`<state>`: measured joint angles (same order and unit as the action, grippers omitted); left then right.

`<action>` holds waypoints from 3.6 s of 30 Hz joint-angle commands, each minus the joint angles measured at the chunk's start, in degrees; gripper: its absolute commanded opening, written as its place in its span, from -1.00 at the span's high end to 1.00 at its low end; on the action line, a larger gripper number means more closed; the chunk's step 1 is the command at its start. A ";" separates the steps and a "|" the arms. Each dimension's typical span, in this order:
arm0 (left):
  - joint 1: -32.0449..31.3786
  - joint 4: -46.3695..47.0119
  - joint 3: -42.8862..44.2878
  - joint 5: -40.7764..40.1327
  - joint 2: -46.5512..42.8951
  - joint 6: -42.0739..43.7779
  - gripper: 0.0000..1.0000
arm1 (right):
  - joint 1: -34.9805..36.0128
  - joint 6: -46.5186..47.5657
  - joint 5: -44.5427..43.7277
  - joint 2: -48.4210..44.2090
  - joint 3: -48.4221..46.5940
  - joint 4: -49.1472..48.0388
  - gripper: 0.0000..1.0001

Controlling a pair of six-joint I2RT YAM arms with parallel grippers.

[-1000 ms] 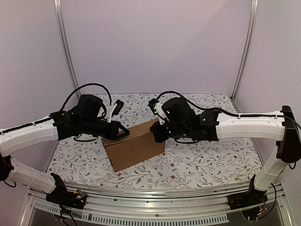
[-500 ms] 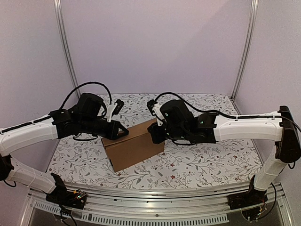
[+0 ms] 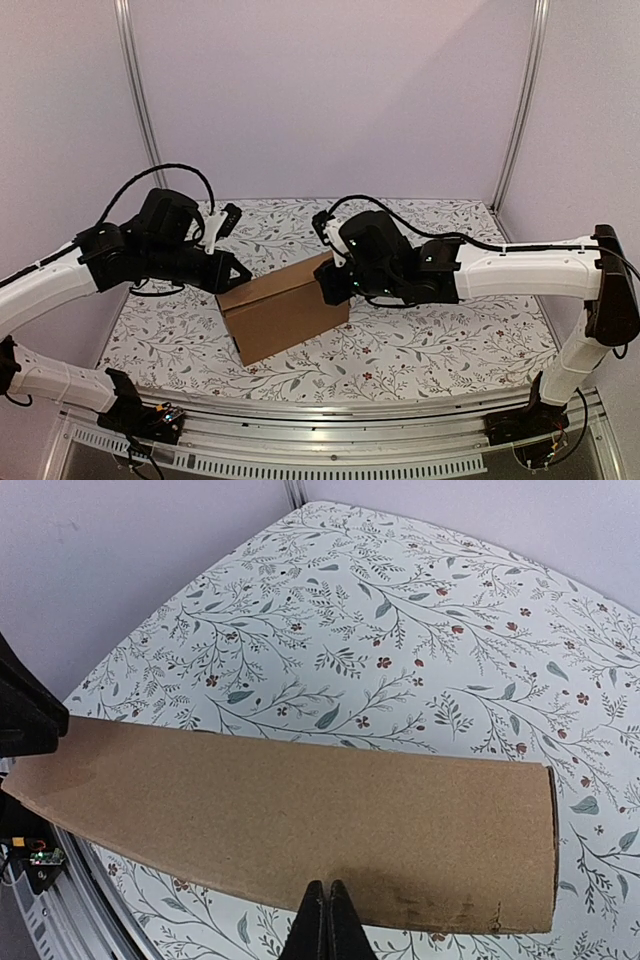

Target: Fold the paper box

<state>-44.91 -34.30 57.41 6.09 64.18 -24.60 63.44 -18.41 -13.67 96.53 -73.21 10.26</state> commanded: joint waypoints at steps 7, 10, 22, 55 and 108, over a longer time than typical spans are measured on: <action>-0.72 -7.75 0.02 0.29 -7.12 -4.83 1.00 | 0.19 0.22 -1.36 1.71 -0.79 5.62 1.00; -0.75 -9.00 -0.57 -0.10 -8.68 -5.81 1.00 | 0.16 0.29 -1.47 1.73 -0.79 5.73 1.00; -0.71 -9.17 -10.60 0.45 -7.19 -12.34 1.00 | 0.12 0.09 -1.40 2.20 -0.86 5.99 1.00; 2.66 -5.96 5.06 -8.72 -1.45 -2.64 1.00 | 0.14 -0.86 -4.35 -8.58 2.78 5.46 1.00; 9.13 9.46 -2.26 9.44 12.72 -5.35 1.00 | -7.19 -24.10 6.32 10.03 7.82 -12.84 1.00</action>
<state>-36.53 -25.67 54.87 14.24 76.90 -29.23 56.66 -41.32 -10.57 106.98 -69.41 -0.19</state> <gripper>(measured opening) 0.004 0.003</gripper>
